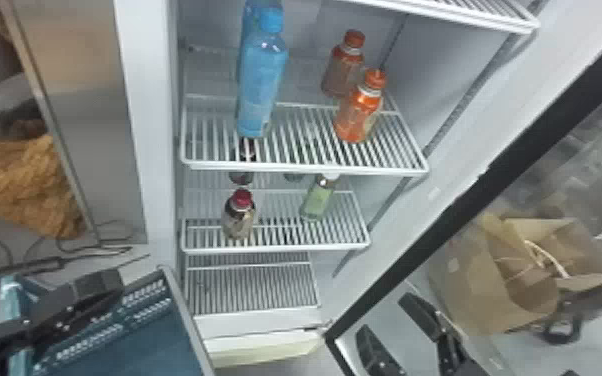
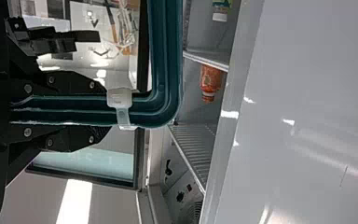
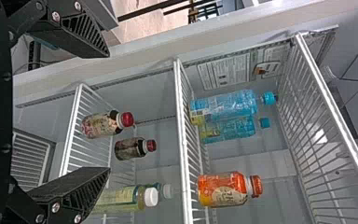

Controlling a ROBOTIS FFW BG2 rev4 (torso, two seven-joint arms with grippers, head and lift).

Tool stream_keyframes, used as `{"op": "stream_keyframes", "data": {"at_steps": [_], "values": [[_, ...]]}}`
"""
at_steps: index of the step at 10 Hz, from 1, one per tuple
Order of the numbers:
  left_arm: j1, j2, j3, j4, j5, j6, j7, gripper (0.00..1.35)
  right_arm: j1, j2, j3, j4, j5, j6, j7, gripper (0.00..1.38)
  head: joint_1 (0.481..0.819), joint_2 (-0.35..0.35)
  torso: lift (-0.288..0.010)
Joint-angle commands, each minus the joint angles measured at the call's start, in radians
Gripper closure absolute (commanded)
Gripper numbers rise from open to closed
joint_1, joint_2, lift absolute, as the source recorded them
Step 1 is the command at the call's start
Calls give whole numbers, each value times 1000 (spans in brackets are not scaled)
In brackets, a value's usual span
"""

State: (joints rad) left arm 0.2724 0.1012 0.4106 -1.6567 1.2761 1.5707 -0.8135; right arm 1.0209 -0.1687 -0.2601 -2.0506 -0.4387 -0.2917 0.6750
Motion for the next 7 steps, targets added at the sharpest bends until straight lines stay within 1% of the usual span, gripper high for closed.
{"op": "stream_keyframes", "data": {"at_steps": [1, 7], "values": [[0, 0, 0, -1, 0, 0, -1, 1199, 0, 0, -1, 0, 0, 2, 0, 177, 695, -299, -10], [0, 0, 0, 1, 0, 0, 1, 1197, -5, -2, 11, -12, -10, 2, -2, 177, 695, -296, -10]]}}
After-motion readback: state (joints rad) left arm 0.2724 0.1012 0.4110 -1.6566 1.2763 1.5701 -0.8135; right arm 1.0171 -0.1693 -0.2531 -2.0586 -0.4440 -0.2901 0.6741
